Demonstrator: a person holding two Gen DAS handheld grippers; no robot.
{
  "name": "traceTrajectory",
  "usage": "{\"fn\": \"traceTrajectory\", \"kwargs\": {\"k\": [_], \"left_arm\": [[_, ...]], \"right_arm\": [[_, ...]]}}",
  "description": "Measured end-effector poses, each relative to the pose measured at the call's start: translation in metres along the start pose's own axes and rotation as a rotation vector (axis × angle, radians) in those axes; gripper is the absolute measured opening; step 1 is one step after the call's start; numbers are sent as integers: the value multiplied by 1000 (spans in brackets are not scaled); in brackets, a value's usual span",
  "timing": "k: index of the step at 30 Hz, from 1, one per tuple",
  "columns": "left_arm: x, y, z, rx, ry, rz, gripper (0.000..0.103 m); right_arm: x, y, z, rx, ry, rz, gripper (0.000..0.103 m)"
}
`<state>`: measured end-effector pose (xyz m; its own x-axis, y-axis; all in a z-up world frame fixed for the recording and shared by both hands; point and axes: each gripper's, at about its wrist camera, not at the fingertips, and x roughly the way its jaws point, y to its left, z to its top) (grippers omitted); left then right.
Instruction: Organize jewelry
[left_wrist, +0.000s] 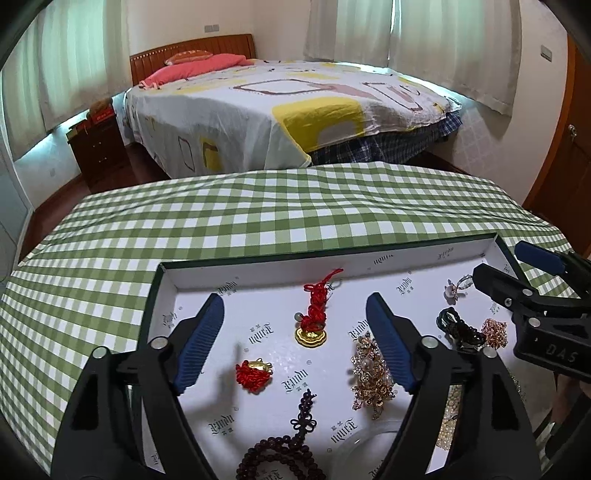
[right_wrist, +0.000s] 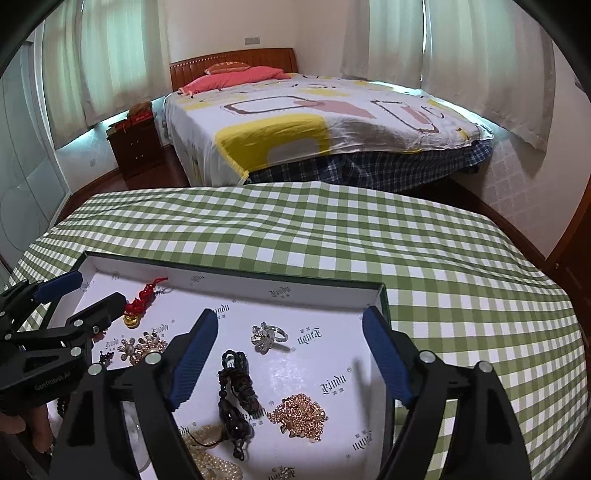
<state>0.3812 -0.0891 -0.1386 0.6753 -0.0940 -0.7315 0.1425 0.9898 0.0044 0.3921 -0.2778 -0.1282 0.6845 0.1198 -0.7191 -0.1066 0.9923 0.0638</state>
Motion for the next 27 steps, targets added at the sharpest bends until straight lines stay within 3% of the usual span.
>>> {"fn": "traceTrajectory", "kwargs": {"k": [14,27], "left_arm": [[-43,3,-9,-16,-60,15,94],[-95,12,-41,-57,-50,14,94]], "right_arm": [[-31,2,-11,10,-54,-21,84],[-75,9,-45,33,-78,-38,84]]}}
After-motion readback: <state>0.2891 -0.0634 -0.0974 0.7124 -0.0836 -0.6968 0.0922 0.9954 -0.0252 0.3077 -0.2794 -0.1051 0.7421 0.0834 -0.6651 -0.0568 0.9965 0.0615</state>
